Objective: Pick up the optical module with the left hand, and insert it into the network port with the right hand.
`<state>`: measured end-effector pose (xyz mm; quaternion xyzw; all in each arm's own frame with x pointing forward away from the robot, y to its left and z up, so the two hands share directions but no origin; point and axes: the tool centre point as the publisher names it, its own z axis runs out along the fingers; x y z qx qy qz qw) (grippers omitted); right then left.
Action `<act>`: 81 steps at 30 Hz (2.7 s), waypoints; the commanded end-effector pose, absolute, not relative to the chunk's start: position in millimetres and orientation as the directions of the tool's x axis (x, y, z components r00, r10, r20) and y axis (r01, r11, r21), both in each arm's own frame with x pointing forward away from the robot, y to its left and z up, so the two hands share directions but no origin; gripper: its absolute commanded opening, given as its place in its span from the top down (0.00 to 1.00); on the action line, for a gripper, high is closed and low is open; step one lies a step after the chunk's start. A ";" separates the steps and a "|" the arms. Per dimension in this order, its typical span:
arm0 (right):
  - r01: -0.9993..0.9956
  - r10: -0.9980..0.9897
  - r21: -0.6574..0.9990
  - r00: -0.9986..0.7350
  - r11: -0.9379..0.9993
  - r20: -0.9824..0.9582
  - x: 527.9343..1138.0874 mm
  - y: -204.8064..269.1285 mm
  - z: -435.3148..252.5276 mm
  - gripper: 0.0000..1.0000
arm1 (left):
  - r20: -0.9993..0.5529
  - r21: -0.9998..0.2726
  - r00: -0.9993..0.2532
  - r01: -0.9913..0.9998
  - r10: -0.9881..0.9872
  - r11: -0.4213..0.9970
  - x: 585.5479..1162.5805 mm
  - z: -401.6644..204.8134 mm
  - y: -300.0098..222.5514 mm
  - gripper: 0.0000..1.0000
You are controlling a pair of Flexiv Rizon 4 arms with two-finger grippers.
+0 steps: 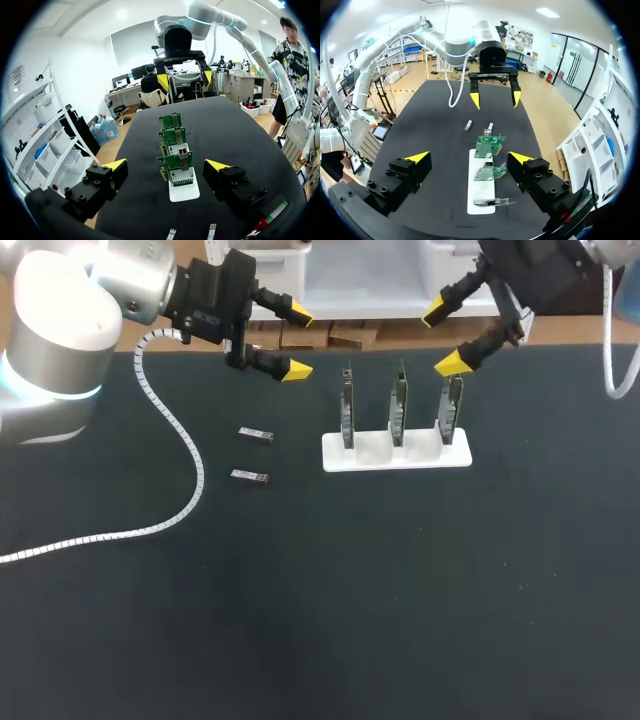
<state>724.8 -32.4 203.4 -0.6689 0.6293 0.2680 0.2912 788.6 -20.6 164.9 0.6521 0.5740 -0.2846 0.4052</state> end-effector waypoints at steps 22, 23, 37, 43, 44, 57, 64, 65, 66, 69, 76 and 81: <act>-0.999 -0.704 -0.024 -0.013 0.043 -0.710 709.1 -45.2 197.7 0.00 | -0.834 0.199 0.178 0.980 0.522 -0.016 790.3 165.3 -20.9 0.00; -0.999 -0.704 -0.024 -0.013 0.043 -0.710 709.1 -45.2 197.7 0.00 | -0.834 0.199 0.178 0.980 0.522 -0.016 790.3 165.3 -20.9 0.00; -0.996 -0.716 0.021 0.046 -0.084 -0.696 709.3 -42.8 196.0 0.00 | -0.834 0.199 0.178 0.980 0.522 -0.016 790.3 165.3 -20.9 0.00; -0.995 -0.740 0.025 0.052 -0.092 -0.670 713.9 -45.8 200.6 0.00 | -0.834 0.199 0.178 0.980 0.522 -0.016 790.3 165.3 -20.9 0.00; -0.996 -0.741 0.025 0.051 -0.091 -0.669 714.0 -46.0 201.5 0.00 | -0.834 0.199 0.178 0.980 0.522 -0.016 790.3 165.3 -20.9 0.00; -0.997 -0.733 0.020 0.037 -0.069 -0.680 714.0 -48.9 201.8 0.00 | -0.834 0.199 0.178 0.980 0.522 -0.016 790.3 165.3 -20.9 0.00; -0.997 -0.733 0.020 0.037 -0.069 -0.680 714.0 -48.9 201.8 0.00 | -0.834 0.199 0.178 0.980 0.522 -0.016 790.3 165.3 -20.9 0.00; -0.997 -0.733 0.020 0.037 -0.069 -0.680 714.0 -48.9 201.8 0.00 | -0.834 0.199 0.178 0.980 0.522 -0.016 790.3 165.3 -20.9 0.00; -0.997 -0.733 0.020 0.037 -0.069 -0.680 714.0 -48.9 201.8 0.00 | -0.834 0.199 0.178 0.980 0.522 -0.016 790.3 165.3 -20.9 0.00; -0.997 -0.733 0.020 0.037 -0.069 -0.680 714.0 -48.9 201.8 0.00 | -0.809 0.250 0.243 0.966 0.536 -0.061 790.4 177.0 -18.5 0.00; -0.997 -0.733 0.020 0.037 -0.069 -0.680 714.0 -48.9 201.8 0.00 | -0.659 0.221 0.286 0.958 0.696 -0.184 780.1 183.4 23.1 0.00; -0.997 -0.733 0.020 0.037 -0.069 -0.680 714.0 -48.9 201.8 0.00 | -0.563 0.114 0.203 0.979 0.801 -0.168 769.2 165.3 59.4 0.00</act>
